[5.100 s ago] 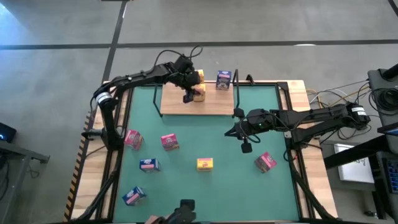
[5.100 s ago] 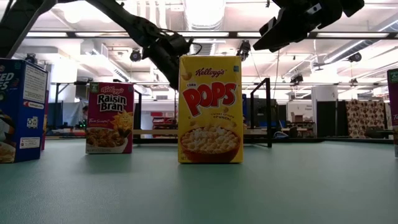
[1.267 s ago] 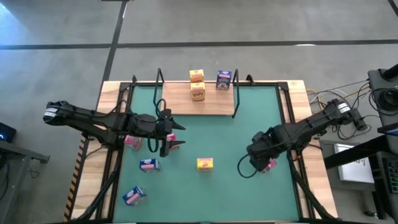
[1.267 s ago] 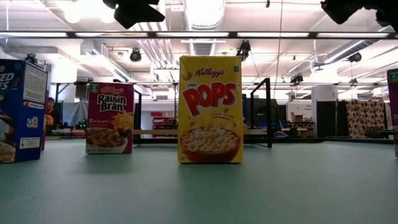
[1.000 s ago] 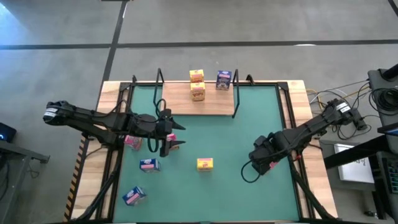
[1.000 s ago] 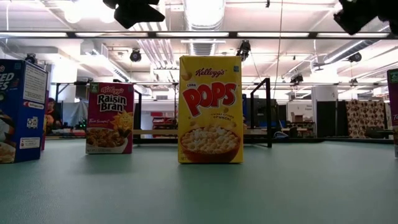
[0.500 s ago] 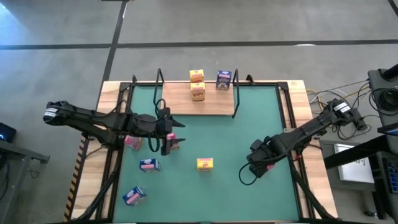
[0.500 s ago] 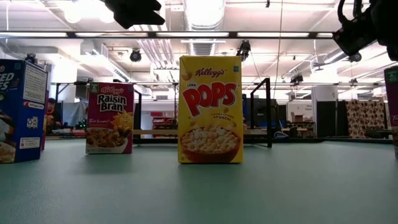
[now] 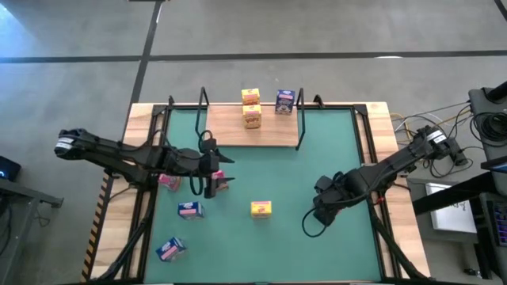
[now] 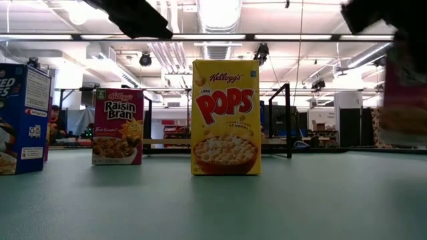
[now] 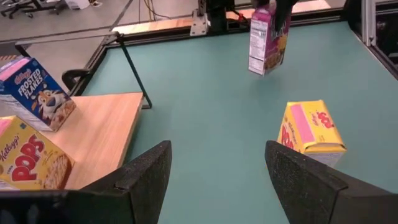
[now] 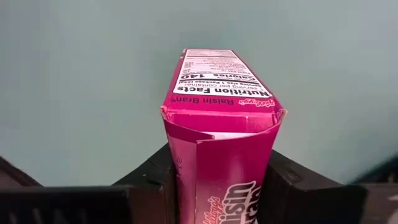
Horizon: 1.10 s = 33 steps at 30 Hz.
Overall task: Stack cereal on shelf
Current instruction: Put the right pink cereal box on the shelf
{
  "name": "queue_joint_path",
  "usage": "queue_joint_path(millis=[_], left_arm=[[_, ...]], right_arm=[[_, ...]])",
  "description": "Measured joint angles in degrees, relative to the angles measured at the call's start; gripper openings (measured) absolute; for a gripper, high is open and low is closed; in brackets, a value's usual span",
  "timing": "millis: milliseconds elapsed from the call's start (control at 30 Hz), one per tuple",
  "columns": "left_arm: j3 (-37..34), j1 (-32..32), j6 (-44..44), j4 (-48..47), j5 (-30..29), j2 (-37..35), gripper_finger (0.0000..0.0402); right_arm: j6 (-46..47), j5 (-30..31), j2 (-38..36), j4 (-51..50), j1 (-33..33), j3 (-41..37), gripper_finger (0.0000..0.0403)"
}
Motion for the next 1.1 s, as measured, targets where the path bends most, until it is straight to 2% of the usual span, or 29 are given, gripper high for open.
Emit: queue_joint_path(millis=[267, 500, 667, 733, 867, 1100], left_arm=[[-4.81, 0.28, 11.14, 9.54, 0.16, -3.08, 0.0242], [-8.42, 3.13, 13.07, 13.44, 0.17, -7.06, 0.0242], [-10.82, 4.55, 12.89, 15.18, -0.19, -9.90, 0.0242], [-10.99, 4.59, 12.63, 15.18, -2.03, -10.82, 0.0242], [-10.42, 4.59, 11.48, 14.46, -5.45, -12.45, 0.0242], [-10.53, 4.57, 11.15, 13.01, -5.88, -16.33, 0.0242]], right_arm=[[-11.38, 13.09, 0.02, 0.48, -3.33, 12.81, 0.0134], [-28.39, 20.68, 1.68, 6.76, -7.61, 23.20, 0.0134], [-42.71, 21.23, 4.96, 14.11, -11.90, 29.02, 0.0134], [-48.07, 21.28, 6.98, 15.96, -13.84, 31.76, 0.0132], [-56.22, 21.25, 11.95, 16.49, -17.91, 38.59, 0.0132], [-67.57, 21.20, 22.20, 16.17, -24.83, 51.08, 0.0132]])
